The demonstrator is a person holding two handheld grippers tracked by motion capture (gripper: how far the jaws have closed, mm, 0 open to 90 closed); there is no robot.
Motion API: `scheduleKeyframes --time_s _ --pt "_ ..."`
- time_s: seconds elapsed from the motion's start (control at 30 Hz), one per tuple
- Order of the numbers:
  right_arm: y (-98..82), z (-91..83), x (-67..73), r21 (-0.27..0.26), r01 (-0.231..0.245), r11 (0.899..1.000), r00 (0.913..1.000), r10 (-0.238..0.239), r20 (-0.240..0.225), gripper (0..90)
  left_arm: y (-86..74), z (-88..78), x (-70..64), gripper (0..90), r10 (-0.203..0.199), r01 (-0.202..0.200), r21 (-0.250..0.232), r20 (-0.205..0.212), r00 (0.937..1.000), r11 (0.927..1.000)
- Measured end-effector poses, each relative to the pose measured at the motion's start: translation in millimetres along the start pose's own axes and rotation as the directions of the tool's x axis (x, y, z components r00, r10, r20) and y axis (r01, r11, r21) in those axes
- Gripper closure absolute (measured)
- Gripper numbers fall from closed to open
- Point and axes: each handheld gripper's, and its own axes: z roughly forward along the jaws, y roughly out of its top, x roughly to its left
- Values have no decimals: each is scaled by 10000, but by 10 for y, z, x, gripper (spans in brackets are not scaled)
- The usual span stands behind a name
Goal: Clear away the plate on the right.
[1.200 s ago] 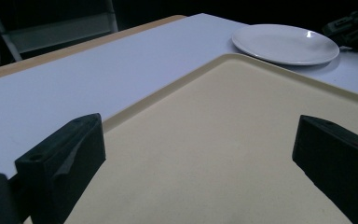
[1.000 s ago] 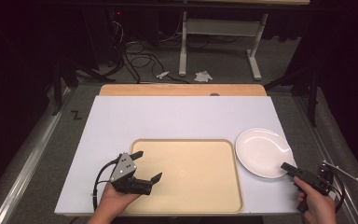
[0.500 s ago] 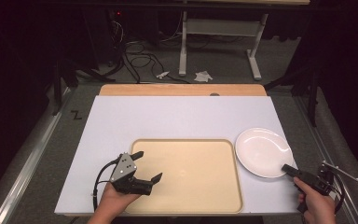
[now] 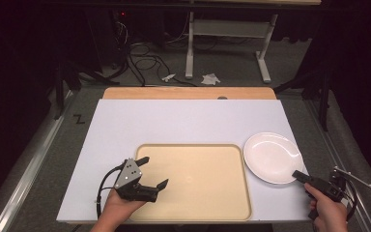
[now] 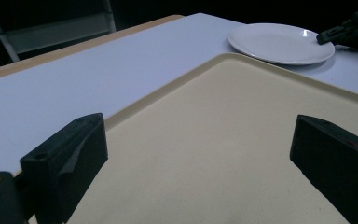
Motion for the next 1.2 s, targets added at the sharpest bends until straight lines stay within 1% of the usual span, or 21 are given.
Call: scheduleKeyframes --time_s 0.07,0.13,0.23,0.33,0.37,0.43,0.5,0.57,0.63,0.67,0.73,0.77,0.93,1.0,1.07,1.1,1.17,1.2 --pt "2 -4 13 -137 -97 9999 9999 95 -111 823 2 -4 -2 48 46 -46 4 -17 10000 10000" --pt "8 -24 34 -255 -64 9997 9999 60 -156 839 2 -6 -2 48 42 -42 19 -7 10000 10000" --pt "15 -57 48 -459 -209 9987 9988 189 -443 869 2 -4 -2 49 52 -52 19 -19 10000 10000" --pt "25 -91 60 -771 -163 9969 9973 106 -732 889 1 -4 -5 50 62 -62 26 -3 10000 10000" --pt "28 -101 65 -792 -54 9968 9972 -6 -749 890 1 -4 -4 50 61 -61 29 -2 10000 10000" --pt "30 -110 74 -846 -30 9964 9970 -36 -778 890 2 -5 -4 50 57 -57 22 -6 10000 10000" --pt "28 -122 85 -911 -120 9958 9972 52 -742 889 4 -9 -5 50 73 -73 17 -15 10000 10000" --pt "30 -132 97 -978 -66 9952 9973 -6 -730 889 5 -11 -5 50 62 -62 -29 -36 10000 10000" --pt "30 -136 102 -1003 -72 9949 9974 0 -717 889 6 -12 -5 50 49 -49 -43 -43 10000 10000" --pt "31 -144 107 -977 -173 9951 9973 101 -732 890 6 -15 -4 50 57 -58 -47 -67 10000 10000" --pt "32 -154 95 -1024 -127 9947 9977 58 -672 891 7 -17 -4 50 55 -55 -52 -72 10000 10000" --pt "32 -163 93 -1005 -232 9947 9975 164 -681 891 7 -17 -4 50 55 -55 -52 -72 10000 10000" --pt "35 -194 48 -1121 -442 9927 9964 357 -765 889 9 -22 -6 50 41 -42 -62 -68 10000 10000" --pt "29 -203 33 -1106 -634 9918 9950 541 -844 888 10 -25 -5 50 28 -28 -83 -75 10000 10000" --pt "25 -211 18 -1107 -706 9913 9939 604 -926 888 12 -29 -6 50 27 -27 -84 -81 10000 10000" --pt "24 -214 4 -1116 -646 9917 9942 544 -923 888 11 -29 -6 50 22 -23 -107 -89 10000 9999" --pt "19 -225 2 -1139 -812 9902 9930 705 -949 888 12 -30 -6 50 19 -20 -112 -92 10000 9999" --pt "19 -230 -5 -1191 -762 9900 9931 647 -974 889 13 -32 -5 50 22 -24 -130 -116 9999 9999"
